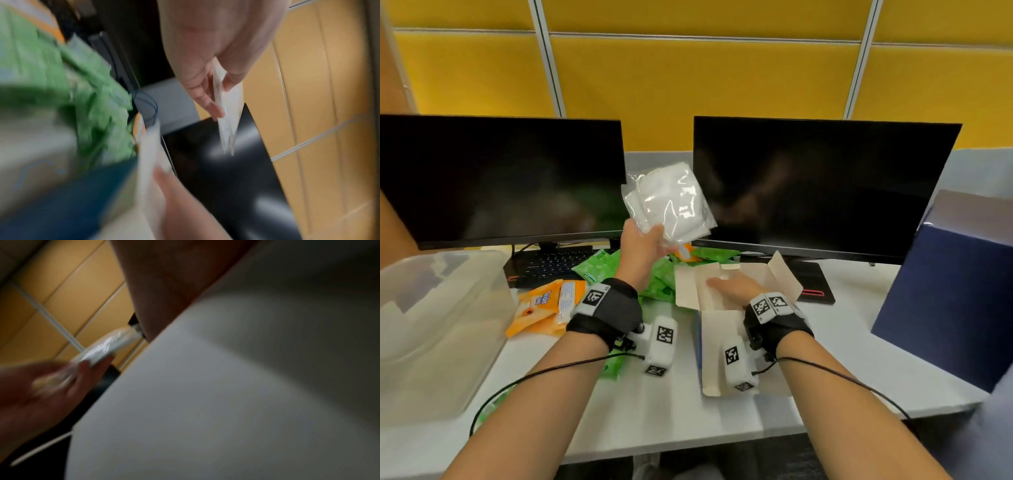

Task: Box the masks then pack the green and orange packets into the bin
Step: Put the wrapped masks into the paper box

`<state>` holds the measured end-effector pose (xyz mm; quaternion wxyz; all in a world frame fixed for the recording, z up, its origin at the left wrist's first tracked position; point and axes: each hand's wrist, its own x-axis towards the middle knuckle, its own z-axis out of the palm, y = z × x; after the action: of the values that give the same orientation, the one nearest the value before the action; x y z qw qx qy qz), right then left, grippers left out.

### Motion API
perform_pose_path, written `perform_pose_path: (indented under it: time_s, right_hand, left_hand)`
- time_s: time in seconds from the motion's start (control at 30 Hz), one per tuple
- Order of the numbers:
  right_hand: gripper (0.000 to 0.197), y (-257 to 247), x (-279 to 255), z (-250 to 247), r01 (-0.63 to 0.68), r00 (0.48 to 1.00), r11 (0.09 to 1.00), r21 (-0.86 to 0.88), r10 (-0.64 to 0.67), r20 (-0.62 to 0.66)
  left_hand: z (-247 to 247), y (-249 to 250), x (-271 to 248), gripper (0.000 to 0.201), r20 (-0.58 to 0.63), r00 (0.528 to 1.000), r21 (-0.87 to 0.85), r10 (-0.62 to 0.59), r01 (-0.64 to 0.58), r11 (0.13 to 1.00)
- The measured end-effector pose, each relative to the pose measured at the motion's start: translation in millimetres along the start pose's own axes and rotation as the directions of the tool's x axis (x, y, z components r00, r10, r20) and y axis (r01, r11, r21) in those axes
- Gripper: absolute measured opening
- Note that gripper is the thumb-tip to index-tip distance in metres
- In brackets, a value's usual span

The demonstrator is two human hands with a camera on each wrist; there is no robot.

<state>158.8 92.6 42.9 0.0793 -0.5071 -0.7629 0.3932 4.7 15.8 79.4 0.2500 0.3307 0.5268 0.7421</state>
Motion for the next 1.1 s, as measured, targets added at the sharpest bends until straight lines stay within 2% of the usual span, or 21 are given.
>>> perform_pose_path:
  time_s: [0.07, 0.1, 0.13, 0.17, 0.2, 0.23, 0.27, 0.3, 0.33, 0.37, 0.47, 0.57, 0.63, 0.73, 0.8, 0.83, 0.97, 1.03, 1.1]
  right_hand:
    - [0.051, -16.7, -14.0, 11.7, 0.074, 0.997, 0.992, -0.101, -0.07, 0.041]
    - [0.048, -17.1, -10.8, 23.6, 0.094, 0.996, 0.989, -0.112, -0.094, 0.012]
    - [0.045, -4.6, 3.2, 11.4, 0.12, 0.987, 0.981, -0.15, -0.134, -0.087]
    - [0.045, 4.4, 12.6, 4.4, 0.081, 0.991, 0.996, 0.025, -0.084, 0.103]
    - [0.046, 0.7, 21.7, 9.2, 0.096, 0.99, 0.995, 0.03, -0.092, -0.106]
    - [0.049, -11.7, 19.7, 5.6, 0.134, 0.99, 0.963, 0.233, -0.12, -0.074]
    - [0.048, -19.0, -5.8, 3.4, -0.016, 0.973, 0.959, 0.284, -0.051, 0.226]
    - [0.044, -17.2, -9.8, 25.2, -0.032, 0.991, 0.939, 0.343, -0.014, 0.132]
    - [0.038, -20.9, -9.4, 23.3, -0.044, 0.988, 0.864, 0.501, -0.038, 0.152]
    - [0.034, -21.7, -11.7, 19.2, -0.044, 0.989, 0.827, 0.561, -0.043, 0.14]
    - [0.04, -16.6, -13.3, 12.6, -0.162, 0.963, 0.723, 0.672, -0.032, 0.266]
    - [0.029, -9.1, -11.5, 9.0, -0.192, 0.962, 0.592, 0.782, -0.044, 0.27]
    - [0.034, -7.6, -5.1, 7.5, -0.205, 0.962, 0.504, 0.839, -0.053, 0.267]
    - [0.042, -6.9, 4.0, 13.3, -0.207, 0.962, 0.497, 0.842, -0.053, 0.267]
    - [0.046, -8.3, 8.5, 15.8, -0.187, 0.97, 0.493, 0.85, -0.045, 0.24]
    - [0.046, -8.0, 10.8, 17.0, -0.182, 0.973, 0.463, 0.868, -0.042, 0.226]
    - [0.028, -8.1, 11.6, 17.9, -0.112, 0.989, 0.405, 0.908, -0.042, 0.14]
    - [0.023, -8.8, 11.4, 18.3, -0.064, 0.994, 0.409, 0.91, -0.06, 0.096]
    - [0.017, -8.3, 13.8, 20.4, 0.026, 0.999, 0.453, 0.891, -0.038, -0.009]
  left_hand:
    - [17.5, -7.0, -13.4, 0.022, 0.092, 0.988, -0.129, -0.123, 0.134, 0.983]
    - [24.4, -12.7, -19.4, 0.026, 0.12, 0.976, -0.163, -0.181, 0.199, 0.966]
    - [28.4, -19.3, -23.7, 0.027, 0.123, 0.966, -0.164, -0.228, 0.246, 0.955]
    - [30.3, -26.2, -27.0, 0.025, 0.105, 0.959, -0.165, -0.263, 0.278, 0.946]
    - [28.6, -32.1, -28.6, 0.022, 0.075, 0.955, -0.157, -0.286, 0.295, 0.942]
    - [26.1, -37.2, -29.7, 0.02, 0.063, 0.952, -0.15, -0.298, 0.304, 0.941]
    - [21.9, -41.1, -28.4, 0.02, 0.059, 0.952, -0.128, -0.3, 0.305, 0.944]
    - [18.5, -43.7, -27.5, 0.022, 0.067, 0.954, -0.105, -0.292, 0.297, 0.949]
    - [15.7, -44.1, -27.6, 0.025, 0.08, 0.956, -0.078, -0.281, 0.287, 0.955]
    - [14.2, -44.1, -27.0, 0.027, 0.093, 0.959, -0.043, -0.269, 0.274, 0.961]
    - [13.4, -41.1, -24.4, 0.026, 0.105, 0.971, 0.141, -0.217, 0.201, 0.969]
    - [11.3, -35.6, -20.3, 0.029, 0.179, 0.973, 0.333, -0.142, 0.076, 0.94]
    - [8.4, -33.8, -20.9, 0.04, 0.233, 0.963, 0.433, -0.134, 0.02, 0.901]
    - [4.9, -42.0, -21.9, 0.058, 0.234, 0.962, 0.512, -0.137, -0.002, 0.859]
    - [5.7, -41.9, -25.6, 0.051, 0.239, 0.964, 0.577, -0.12, -0.041, 0.816]
    - [6.6, -41.2, -28.0, 0.045, 0.236, 0.965, 0.616, -0.113, -0.059, 0.786]
    - [6.5, -42.5, -36.3, 0.038, 0.311, 0.949, 0.744, -0.053, -0.209, 0.635]
    - [5.8, -44.4, -38.4, 0.037, 0.329, 0.943, 0.792, -0.05, -0.247, 0.558]
    - [4.7, -44.4, -39.7, 0.037, 0.324, 0.945, 0.81, -0.055, -0.247, 0.532]
